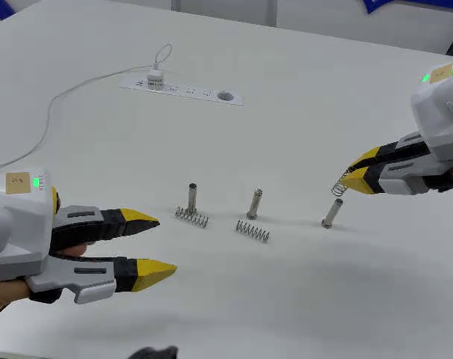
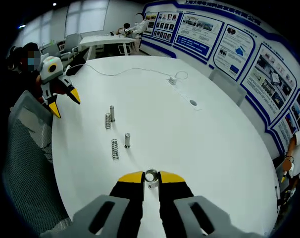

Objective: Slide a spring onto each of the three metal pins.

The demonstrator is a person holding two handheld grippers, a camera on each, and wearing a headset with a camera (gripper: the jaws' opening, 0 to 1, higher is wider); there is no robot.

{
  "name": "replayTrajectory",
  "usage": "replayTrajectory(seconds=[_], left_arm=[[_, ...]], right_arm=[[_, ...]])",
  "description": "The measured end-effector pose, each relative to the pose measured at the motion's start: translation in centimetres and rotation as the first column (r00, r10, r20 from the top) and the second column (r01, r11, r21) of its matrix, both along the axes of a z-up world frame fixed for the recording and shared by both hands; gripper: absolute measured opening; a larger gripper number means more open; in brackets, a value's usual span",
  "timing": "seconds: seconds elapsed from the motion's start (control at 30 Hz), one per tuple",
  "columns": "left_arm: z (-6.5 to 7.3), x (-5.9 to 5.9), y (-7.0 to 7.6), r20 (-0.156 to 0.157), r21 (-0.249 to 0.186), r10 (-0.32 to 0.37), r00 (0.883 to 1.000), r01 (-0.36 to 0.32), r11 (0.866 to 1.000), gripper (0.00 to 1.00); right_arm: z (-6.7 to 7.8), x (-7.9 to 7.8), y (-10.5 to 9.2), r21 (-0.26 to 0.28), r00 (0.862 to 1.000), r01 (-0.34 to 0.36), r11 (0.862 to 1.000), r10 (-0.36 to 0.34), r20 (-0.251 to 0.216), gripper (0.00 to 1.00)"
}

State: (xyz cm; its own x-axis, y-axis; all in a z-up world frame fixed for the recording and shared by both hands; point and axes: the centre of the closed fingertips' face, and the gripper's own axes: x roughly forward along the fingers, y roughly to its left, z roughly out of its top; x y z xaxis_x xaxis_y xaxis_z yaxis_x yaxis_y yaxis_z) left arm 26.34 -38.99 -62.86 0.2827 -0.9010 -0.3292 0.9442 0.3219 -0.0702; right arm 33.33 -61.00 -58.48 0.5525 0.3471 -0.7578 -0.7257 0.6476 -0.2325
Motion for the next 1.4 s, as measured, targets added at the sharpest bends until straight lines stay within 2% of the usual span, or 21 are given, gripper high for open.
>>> replayTrajectory(seconds=[0.2,0.47,0.83,1.27,1.4], left_arm=[[0.0,-0.1,0.1,-0.001,-0.001,0.003,1.0,-0.003,1.0,0.42],[0.1,0.0,0.3,-0.002,-0.003,0.008,1.0,-0.008,1.0,0.42],[0.0,0.1,0.3,-0.005,0.001,0.007,1.0,-0.007,1.0,0.41],[-0.2,0.0,0.3,-0.009,0.007,0.01,1.0,-0.01,1.0,0.41],[-0.2,-0.1,0.3,-0.01,0.007,0.011,1.0,-0.011,1.0,0.41]], right_arm=[[-1.5,0.7,-1.3,-0.037,0.999,0.04,0.999,-0.041,-0.028,0.12],[-2.8,1.3,-1.9,-0.038,0.996,0.062,0.997,-0.064,-0.058,0.12],[-4.2,1.7,-2.0,-0.036,0.993,0.066,0.997,-0.069,-0.093,0.12],[-7.6,1.5,-2.1,-0.053,0.985,0.08,0.995,-0.087,-0.152,0.12],[-8.3,1.5,-2.1,-0.05,0.982,0.087,0.995,-0.094,-0.163,0.12]])
